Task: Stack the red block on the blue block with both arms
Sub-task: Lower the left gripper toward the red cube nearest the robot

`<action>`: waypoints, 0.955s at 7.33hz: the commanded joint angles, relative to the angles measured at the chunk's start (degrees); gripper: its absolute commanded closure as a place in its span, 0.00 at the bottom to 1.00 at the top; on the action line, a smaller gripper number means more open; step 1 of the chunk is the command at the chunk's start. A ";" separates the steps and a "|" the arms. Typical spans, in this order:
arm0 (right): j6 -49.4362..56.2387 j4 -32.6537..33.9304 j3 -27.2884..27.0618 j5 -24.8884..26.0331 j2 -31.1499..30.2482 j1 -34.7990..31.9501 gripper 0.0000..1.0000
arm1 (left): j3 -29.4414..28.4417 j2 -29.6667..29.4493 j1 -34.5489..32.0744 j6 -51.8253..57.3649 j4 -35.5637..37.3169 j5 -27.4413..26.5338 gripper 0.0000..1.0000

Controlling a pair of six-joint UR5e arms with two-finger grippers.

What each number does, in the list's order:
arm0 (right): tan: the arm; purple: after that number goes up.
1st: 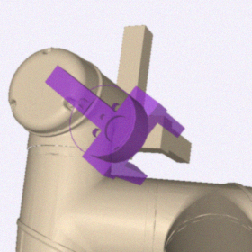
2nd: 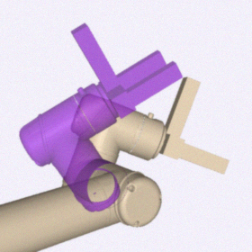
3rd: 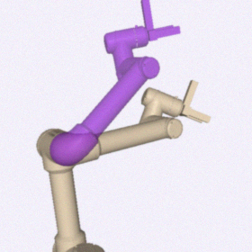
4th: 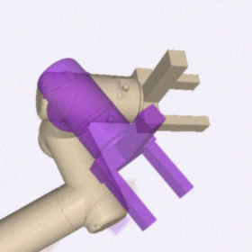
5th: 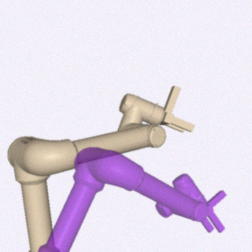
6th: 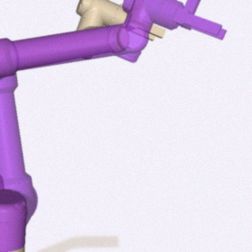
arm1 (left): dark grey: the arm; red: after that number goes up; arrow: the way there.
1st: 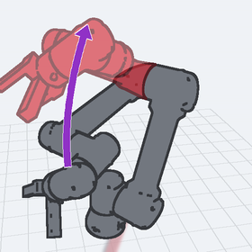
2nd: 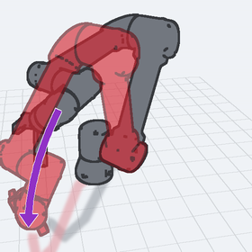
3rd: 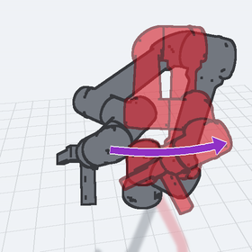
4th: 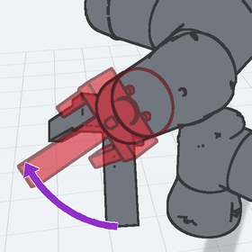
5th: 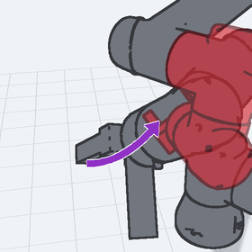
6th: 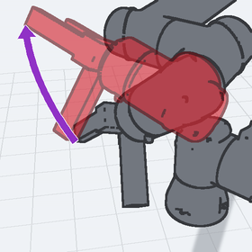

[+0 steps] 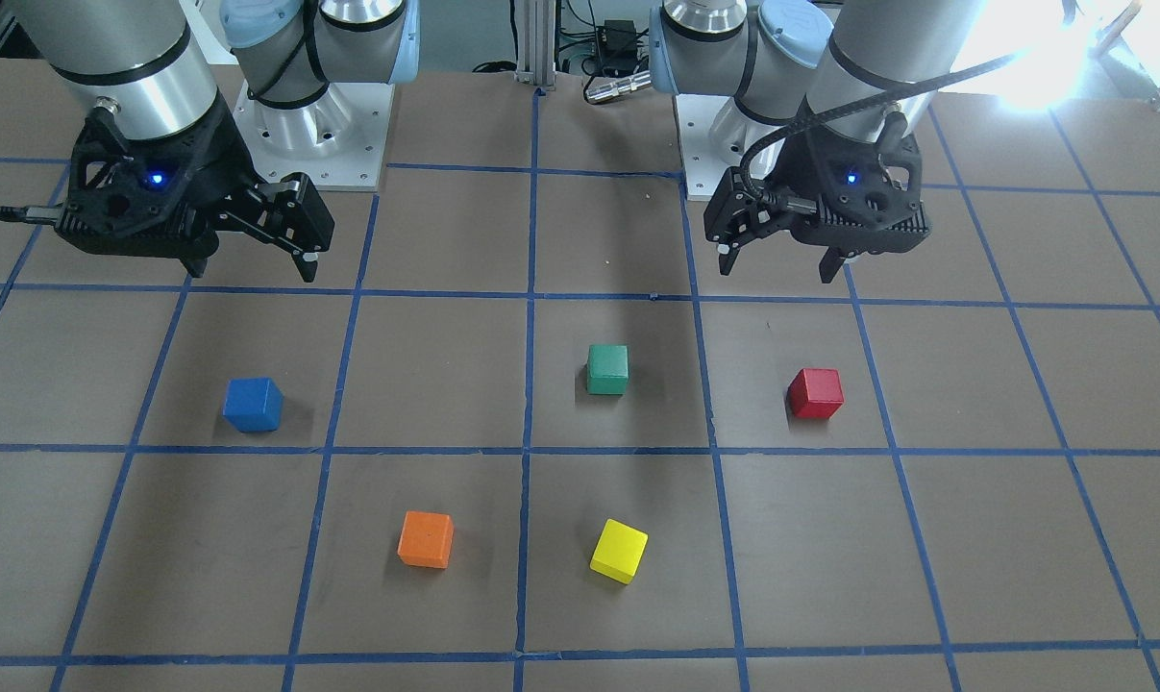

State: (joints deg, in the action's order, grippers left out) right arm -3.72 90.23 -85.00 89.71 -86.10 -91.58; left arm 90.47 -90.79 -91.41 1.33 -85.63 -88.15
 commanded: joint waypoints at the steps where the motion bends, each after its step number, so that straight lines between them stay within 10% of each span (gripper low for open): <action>1: 0.20 0.38 0.01 0.12 0.23 -0.01 0.00 | 0.23 0.09 0.00 0.34 0.03 0.00 0.00; 7: 0.56 0.39 0.10 0.29 0.23 0.26 0.00 | 11.43 0.18 11.91 13.73 5.77 -0.09 0.02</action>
State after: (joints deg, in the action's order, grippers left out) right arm -3.19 90.71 -84.87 90.00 -85.82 -91.38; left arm 97.16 -90.27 -84.58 9.22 -84.21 -88.24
